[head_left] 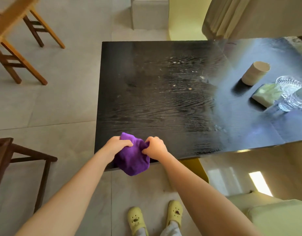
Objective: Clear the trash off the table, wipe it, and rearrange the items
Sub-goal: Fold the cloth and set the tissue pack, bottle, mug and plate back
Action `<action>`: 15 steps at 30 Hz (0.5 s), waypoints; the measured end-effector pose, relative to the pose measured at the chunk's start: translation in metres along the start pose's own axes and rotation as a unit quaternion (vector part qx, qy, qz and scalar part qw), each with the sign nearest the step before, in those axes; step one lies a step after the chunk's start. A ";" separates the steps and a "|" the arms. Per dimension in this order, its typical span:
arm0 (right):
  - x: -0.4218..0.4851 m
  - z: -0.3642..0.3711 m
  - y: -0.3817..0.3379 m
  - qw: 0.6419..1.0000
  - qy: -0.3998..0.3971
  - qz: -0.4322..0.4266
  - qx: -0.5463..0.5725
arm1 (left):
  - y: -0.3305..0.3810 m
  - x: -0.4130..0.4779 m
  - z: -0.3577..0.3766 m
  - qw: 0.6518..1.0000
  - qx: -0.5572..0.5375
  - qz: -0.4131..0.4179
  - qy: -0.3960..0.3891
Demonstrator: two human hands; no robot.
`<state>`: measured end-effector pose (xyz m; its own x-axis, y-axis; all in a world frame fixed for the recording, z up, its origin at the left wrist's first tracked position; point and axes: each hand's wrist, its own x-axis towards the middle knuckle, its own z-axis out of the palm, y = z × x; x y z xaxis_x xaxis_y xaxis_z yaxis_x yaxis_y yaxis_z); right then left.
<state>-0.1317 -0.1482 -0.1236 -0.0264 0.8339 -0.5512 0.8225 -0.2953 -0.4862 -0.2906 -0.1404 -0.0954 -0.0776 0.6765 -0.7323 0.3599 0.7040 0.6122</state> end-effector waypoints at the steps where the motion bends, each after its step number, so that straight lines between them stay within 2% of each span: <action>1: -0.002 -0.008 0.002 1.000 -0.005 -0.003 0.030 | 0.005 -0.005 -0.003 1.000 0.006 0.018 -0.019; 6: -0.021 -0.064 0.005 0.982 -0.035 -0.052 0.181 | 0.040 -0.028 -0.019 0.984 0.037 0.139 -0.105; 10: -0.045 -0.122 -0.002 0.978 -0.006 -0.138 0.154 | 0.084 -0.047 -0.024 0.963 0.093 0.218 -0.128; 15: -0.086 -0.201 -0.005 0.974 0.041 -0.171 0.141 | 0.146 -0.084 -0.014 0.935 0.106 0.302 -0.154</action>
<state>-0.0195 -0.1247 0.0626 -0.2165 0.9370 -0.2741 0.5844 -0.1005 -0.8052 -0.2444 -0.0915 0.0598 0.4595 0.8191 -0.3435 0.4305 0.1329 0.8928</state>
